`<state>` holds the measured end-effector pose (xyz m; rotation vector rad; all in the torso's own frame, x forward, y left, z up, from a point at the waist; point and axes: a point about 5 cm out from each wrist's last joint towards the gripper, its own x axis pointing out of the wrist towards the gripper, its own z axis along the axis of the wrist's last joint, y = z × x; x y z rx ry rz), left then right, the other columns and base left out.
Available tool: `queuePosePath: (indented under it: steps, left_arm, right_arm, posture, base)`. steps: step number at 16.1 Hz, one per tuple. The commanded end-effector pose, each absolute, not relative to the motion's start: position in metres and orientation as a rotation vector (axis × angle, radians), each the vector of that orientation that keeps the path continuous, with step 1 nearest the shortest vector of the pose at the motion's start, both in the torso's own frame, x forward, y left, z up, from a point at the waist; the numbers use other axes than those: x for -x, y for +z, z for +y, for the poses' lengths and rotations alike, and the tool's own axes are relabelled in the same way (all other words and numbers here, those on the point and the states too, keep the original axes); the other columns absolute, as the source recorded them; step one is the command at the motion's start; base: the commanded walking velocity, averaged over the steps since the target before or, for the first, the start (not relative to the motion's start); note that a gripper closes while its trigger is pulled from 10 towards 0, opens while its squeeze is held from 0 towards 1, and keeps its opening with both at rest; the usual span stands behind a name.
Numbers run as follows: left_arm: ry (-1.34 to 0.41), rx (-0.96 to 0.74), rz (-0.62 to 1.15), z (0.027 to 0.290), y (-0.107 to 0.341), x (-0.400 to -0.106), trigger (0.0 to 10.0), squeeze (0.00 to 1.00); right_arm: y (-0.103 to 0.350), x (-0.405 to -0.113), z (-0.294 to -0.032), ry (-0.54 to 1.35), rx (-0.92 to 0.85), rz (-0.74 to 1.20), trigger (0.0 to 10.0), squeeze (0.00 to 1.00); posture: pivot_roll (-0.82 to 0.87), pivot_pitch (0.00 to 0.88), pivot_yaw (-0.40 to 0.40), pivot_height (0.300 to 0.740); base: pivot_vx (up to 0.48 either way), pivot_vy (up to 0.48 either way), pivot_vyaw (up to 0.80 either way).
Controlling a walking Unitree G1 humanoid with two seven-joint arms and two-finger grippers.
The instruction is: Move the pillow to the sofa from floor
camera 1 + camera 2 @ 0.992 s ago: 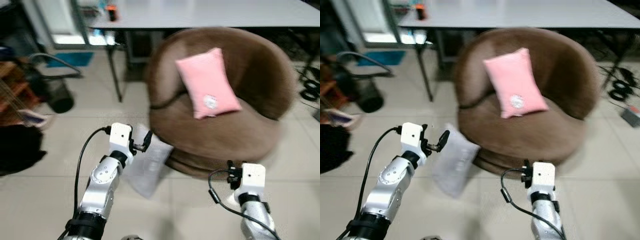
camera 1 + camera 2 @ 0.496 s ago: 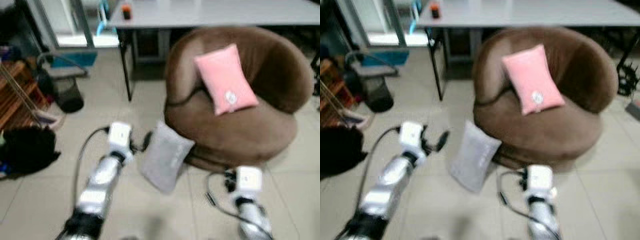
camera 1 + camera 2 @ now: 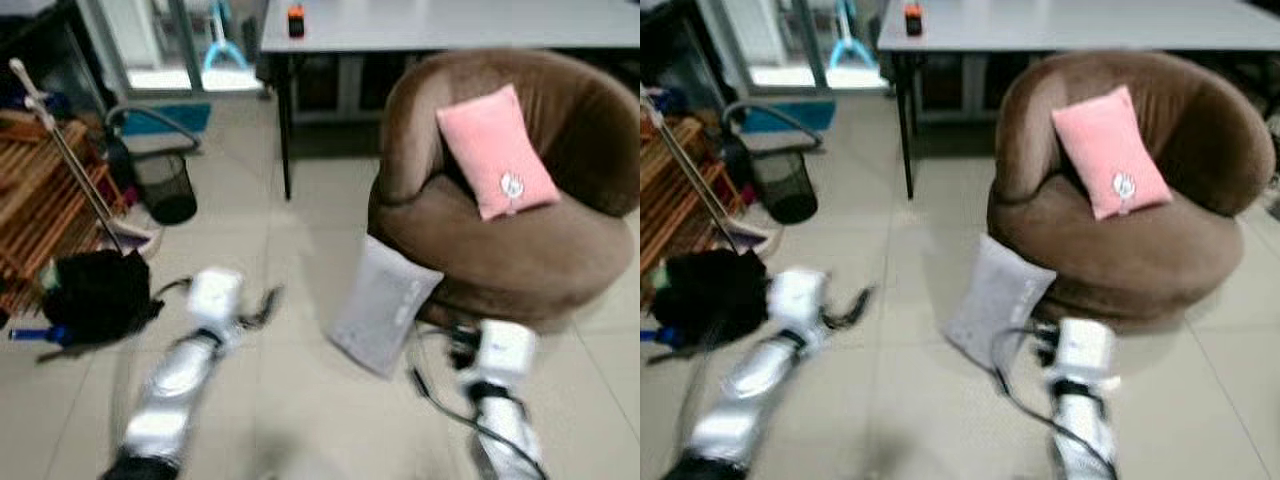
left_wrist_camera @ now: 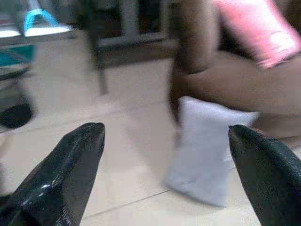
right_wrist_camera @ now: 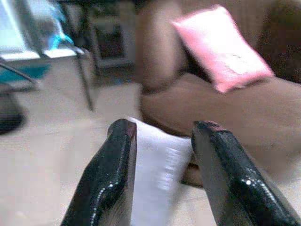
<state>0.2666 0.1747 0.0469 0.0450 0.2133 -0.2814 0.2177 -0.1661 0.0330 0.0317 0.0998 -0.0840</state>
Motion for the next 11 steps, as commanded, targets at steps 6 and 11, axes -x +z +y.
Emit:
queuePosePath:
  steps: [6,11]
  left_arm:
    - [-0.314,-0.08,0.192,0.1671,0.0482,-0.2705,10.0,0.0]
    - [-0.325,-0.07,0.199,0.1649,0.0436,-0.2712,10.0,0.0]
  right_arm:
    - [0.0351,-0.2238,-0.1685,-0.086,-0.011,0.117,10.0,0.0]
    - [0.0286,-0.2194,-0.1688,-0.087,0.017,0.168,10.0,0.02]
  posture:
    - [0.03,0.002,0.042,0.74]
    - [0.02,0.013,0.042,0.74]
  base:
    - [0.0,0.073,0.23]
    - [0.0,0.0,0.65]
